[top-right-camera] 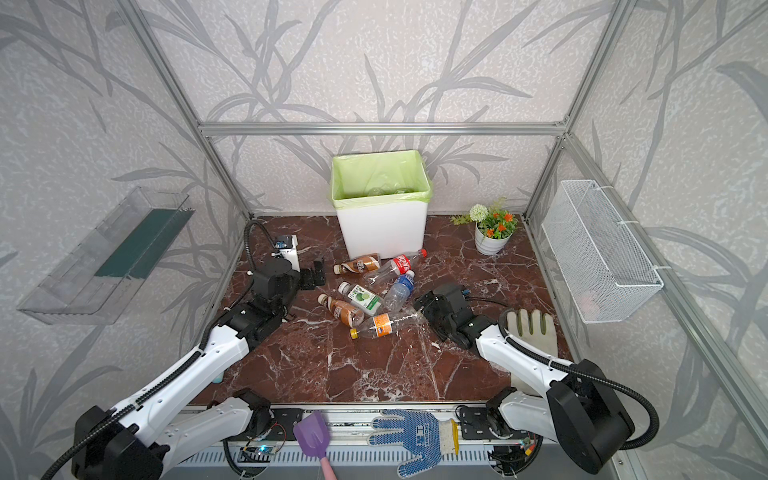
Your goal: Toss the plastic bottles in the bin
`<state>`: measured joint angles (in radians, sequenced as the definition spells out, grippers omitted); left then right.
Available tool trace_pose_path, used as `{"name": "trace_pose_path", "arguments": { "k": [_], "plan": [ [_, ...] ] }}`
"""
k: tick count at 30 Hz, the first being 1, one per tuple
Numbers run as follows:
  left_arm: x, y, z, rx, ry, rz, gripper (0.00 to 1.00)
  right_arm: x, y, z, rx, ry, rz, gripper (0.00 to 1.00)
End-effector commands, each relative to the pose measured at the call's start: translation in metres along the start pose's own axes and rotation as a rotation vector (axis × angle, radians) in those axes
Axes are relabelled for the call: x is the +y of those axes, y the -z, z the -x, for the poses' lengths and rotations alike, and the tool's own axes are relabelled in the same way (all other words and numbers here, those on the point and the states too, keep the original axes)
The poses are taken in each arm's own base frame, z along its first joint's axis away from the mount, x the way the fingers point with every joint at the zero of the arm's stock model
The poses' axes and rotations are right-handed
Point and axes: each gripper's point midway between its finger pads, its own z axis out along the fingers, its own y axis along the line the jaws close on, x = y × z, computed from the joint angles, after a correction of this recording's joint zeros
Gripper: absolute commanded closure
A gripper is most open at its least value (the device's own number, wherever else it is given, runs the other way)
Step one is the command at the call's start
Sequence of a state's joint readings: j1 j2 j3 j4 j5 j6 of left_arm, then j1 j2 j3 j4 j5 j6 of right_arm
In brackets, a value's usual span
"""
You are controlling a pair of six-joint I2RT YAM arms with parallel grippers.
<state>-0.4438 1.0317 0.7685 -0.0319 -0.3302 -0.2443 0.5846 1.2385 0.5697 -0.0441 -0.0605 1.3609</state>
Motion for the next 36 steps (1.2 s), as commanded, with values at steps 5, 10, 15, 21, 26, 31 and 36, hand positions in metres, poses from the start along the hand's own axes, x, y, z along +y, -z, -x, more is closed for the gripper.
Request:
{"name": "trace_pose_path", "arguments": {
  "k": [5,10,15,21,26,31,36],
  "plan": [
    [0.007,0.000,-0.012,0.022,0.039,0.020,0.01,0.015,-0.033,-0.026,0.054,-0.067,0.000,0.06],
    [0.008,-0.001,-0.020,0.044,0.035,0.021,0.01,0.018,-0.051,-0.036,0.081,-0.067,-0.035,0.09],
    [0.011,0.001,-0.023,0.050,0.029,0.032,0.01,0.005,-0.064,-0.039,0.085,-0.093,-0.081,0.13],
    [0.013,0.001,-0.024,0.053,0.023,0.039,0.01,-0.018,-0.074,-0.042,0.087,-0.134,-0.140,0.23],
    [0.014,0.001,-0.025,0.059,0.023,0.041,0.01,-0.027,-0.079,-0.044,0.089,-0.157,-0.150,0.36],
    [0.015,0.000,-0.026,0.065,0.021,0.047,0.01,-0.035,-0.077,-0.040,0.077,-0.163,-0.167,0.44],
    [0.015,-0.001,-0.028,0.070,0.026,0.046,0.01,-0.040,-0.071,-0.031,0.051,-0.161,-0.173,0.51]
  ]
}}
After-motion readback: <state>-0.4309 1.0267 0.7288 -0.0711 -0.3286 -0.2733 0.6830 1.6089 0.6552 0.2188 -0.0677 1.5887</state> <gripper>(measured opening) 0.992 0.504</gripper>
